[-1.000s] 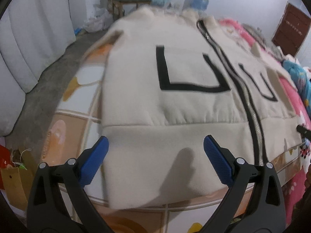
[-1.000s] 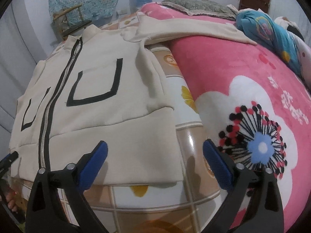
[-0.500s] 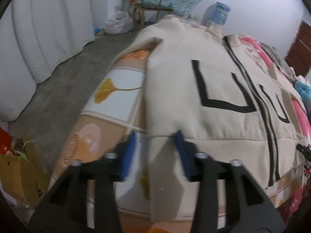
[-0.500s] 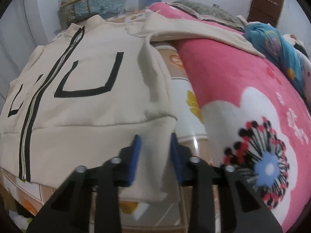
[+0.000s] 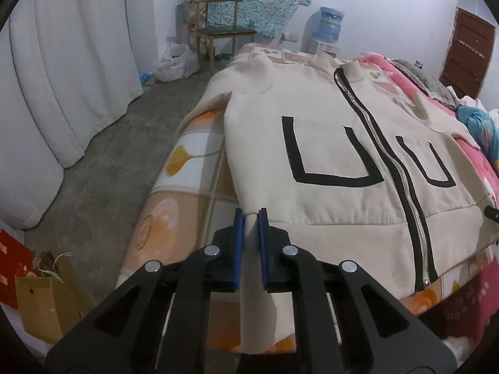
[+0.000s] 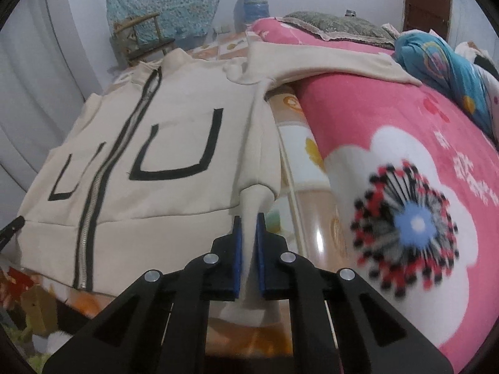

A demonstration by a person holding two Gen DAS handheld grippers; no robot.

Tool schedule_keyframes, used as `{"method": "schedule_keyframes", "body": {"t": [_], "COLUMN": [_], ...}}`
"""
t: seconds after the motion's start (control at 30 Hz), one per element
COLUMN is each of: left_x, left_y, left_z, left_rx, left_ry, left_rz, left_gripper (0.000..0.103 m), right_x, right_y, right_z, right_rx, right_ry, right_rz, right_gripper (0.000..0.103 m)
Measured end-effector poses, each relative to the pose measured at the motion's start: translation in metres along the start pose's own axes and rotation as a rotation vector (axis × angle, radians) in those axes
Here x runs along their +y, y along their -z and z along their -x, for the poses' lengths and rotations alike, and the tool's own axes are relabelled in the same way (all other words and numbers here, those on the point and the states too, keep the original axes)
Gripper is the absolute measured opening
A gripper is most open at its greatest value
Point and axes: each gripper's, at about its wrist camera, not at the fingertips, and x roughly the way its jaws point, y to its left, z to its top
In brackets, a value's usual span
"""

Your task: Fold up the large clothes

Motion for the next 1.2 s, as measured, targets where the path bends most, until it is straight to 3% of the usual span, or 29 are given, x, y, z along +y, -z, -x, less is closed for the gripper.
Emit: {"method": "schedule_keyframes", "body": {"t": [0.27,0.4,0.53,0.57,0.67,0.77,0.9,0.97,1.2], "left_x": [0.015,0.019,0.016,0.014,0.003,-0.012,-0.042,-0.055,-0.078], "left_y": [0.03,0.031,0.02,0.016,0.005,-0.006,-0.023,-0.03,-0.04], "left_z": [0.025,0.022,0.033,0.035,0.033,0.025,0.004,-0.009,-0.063], "left_rx": [0.059,0.08,0.026,0.015,0.003,0.002,0.022,0.036,0.117], "left_ry": [-0.012,-0.009,-0.014,-0.013,0.006,0.03,0.071,0.073,0.013], "left_rz": [0.01,0.018,0.001,-0.004,-0.019,-0.033,-0.067,-0.092,-0.15], "left_gripper": [0.009,0.016,0.02,0.026,0.042,0.058,0.076,0.081,0.084], "right_x": [-0.006,-0.017,-0.016,-0.014,-0.004,0.015,0.065,0.088,0.131], "right_y": [0.046,0.05,0.037,0.033,0.018,0.004,-0.017,-0.023,-0.041], "right_z": [0.024,0.024,0.046,0.051,0.057,0.049,0.024,0.011,-0.052], "right_rx": [0.041,0.065,0.0,-0.022,-0.059,-0.072,-0.066,-0.072,0.032], "right_ry": [-0.02,-0.021,0.021,0.033,0.015,-0.024,-0.029,-0.042,-0.043], "right_rz": [-0.044,-0.083,-0.054,-0.047,-0.028,0.009,0.141,0.208,0.269], "right_gripper": [0.009,0.011,0.03,0.038,0.046,0.065,0.08,0.088,0.09]}}
